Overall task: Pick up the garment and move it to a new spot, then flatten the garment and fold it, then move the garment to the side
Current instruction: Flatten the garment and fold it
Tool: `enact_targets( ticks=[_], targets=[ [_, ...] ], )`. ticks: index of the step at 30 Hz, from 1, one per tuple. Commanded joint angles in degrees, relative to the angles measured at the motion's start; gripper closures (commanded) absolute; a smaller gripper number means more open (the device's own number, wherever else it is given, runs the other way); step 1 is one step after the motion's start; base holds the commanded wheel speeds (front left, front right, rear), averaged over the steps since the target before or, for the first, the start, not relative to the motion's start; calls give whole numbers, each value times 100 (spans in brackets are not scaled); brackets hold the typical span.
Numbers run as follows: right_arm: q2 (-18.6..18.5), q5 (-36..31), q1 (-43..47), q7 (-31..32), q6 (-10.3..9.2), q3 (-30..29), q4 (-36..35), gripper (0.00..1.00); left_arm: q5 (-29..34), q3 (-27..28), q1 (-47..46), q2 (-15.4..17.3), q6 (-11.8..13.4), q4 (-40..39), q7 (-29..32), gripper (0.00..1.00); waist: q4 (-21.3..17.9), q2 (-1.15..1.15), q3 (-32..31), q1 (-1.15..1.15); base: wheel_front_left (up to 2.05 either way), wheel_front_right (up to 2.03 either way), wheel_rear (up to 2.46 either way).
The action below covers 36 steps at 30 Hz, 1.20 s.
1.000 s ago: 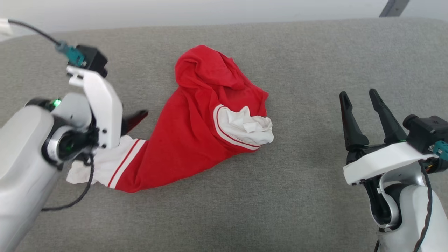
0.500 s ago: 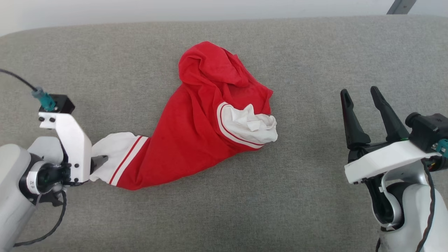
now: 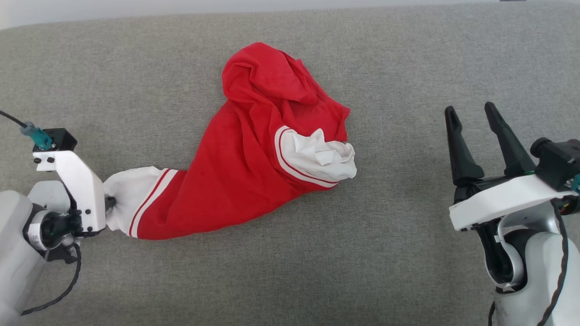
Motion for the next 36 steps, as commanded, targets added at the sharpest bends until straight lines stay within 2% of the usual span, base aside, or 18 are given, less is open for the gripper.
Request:
enact_targets(
  ticks=[1,3,9,17,21,22,23,29,36],
  targets=[
    [-2,-30,-24,16,0,-10,-35,0,11,-63,45,-101,-24,64,-24,100,15,0,-9,0,0,0,0],
    [-3,-48,12,31,0,-50,-43,0,-14,20,-7,-51,-50,100,-139,100,46,0,-33,0,0,0,0],
    [-1,-85,82,85,0,-138,-84,0,-53,187,128,255,93,-114,-305,100,179,0,-105,0,0,0,0],
    [-2,-103,109,150,0,-181,-133,0,-244,409,708,767,591,-754,-284,100,313,0,-126,0,0,0,0],
    [-3,-74,115,190,0,-139,-141,0,-411,497,1013,834,732,-1131,-356,100,364,0,-110,0,0,0,0],
    [-2,-68,104,210,0,-96,-136,0,-473,546,1123,787,775,-1267,-475,59,386,0,-108,0,0,0,0],
    [-2,-65,96,207,0,-74,-130,0,-467,559,1164,767,788,-1336,-556,0,395,0,-109,0,0,0,0],
    [-2,-84,89,264,0,34,-103,0,-504,747,1338,670,770,-1608,-1109,0,443,0,-164,0,0,0,0],
    [-16,-98,182,459,0,282,-52,0,-272,1009,1744,650,698,-2128,-2301,0,526,0,-384,0,0,0,0]
  ],
)
